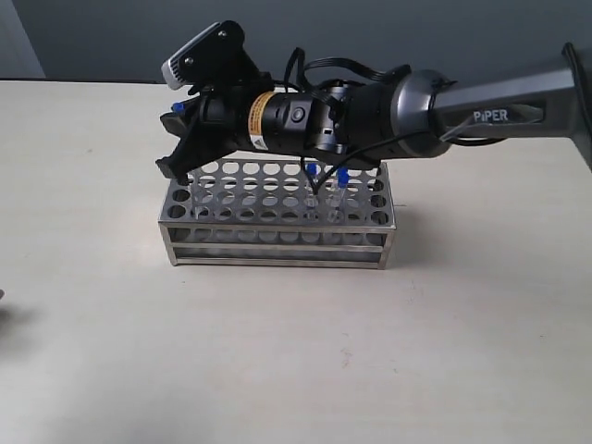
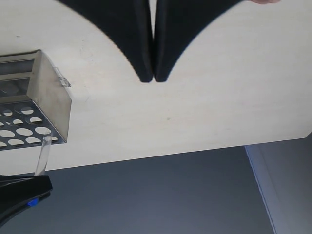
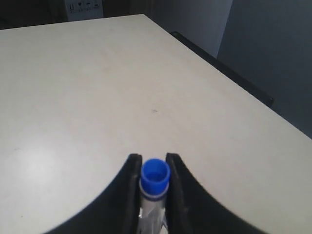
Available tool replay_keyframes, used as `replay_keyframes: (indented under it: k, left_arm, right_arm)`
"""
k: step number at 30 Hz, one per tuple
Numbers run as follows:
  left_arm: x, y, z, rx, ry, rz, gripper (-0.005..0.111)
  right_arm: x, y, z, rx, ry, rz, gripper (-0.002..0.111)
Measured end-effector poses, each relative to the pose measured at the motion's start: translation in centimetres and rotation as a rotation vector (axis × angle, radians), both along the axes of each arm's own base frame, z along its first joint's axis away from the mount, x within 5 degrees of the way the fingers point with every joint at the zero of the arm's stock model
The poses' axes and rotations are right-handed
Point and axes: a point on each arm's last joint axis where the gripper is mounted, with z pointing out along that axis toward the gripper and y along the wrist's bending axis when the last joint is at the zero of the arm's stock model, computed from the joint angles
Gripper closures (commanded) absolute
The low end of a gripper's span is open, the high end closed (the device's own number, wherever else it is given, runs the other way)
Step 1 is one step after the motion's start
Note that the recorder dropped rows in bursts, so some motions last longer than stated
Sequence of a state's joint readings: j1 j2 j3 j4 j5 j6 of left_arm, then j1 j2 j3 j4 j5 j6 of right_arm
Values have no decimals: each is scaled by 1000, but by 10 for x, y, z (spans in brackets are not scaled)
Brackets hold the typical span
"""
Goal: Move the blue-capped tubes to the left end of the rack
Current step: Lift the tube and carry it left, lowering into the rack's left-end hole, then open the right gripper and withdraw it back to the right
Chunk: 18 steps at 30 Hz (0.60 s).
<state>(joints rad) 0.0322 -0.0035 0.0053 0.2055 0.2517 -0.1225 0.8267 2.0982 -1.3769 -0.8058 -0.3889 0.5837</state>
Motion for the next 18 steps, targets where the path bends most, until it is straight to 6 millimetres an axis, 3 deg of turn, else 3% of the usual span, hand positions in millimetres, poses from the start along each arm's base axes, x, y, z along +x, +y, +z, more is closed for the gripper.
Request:
replay_keyframes:
  k: [8,9,12,13,17,18]
  left_arm:
    - [0,0,0,0,0,0,106]
    - [0,0,0,0,0,0,106]
    - [0,0,0,0,0,0,106]
    - [0,0,0,0,0,0,106]
    - [0,0,0,0,0,0,106]
    - [0,0,0,0,0,0,106]
  right_arm:
    - [3,4,-33,-40,47,3,107]
    - [3,4,-39,-45,56,3,103]
    - [3,5,-41,-42,61,2,70]
    - [3,5,-41,-41,59,6,65]
    - [3,5,-40,-42,57,6,62]
    - [4,3,-31,-45,57,-24,62]
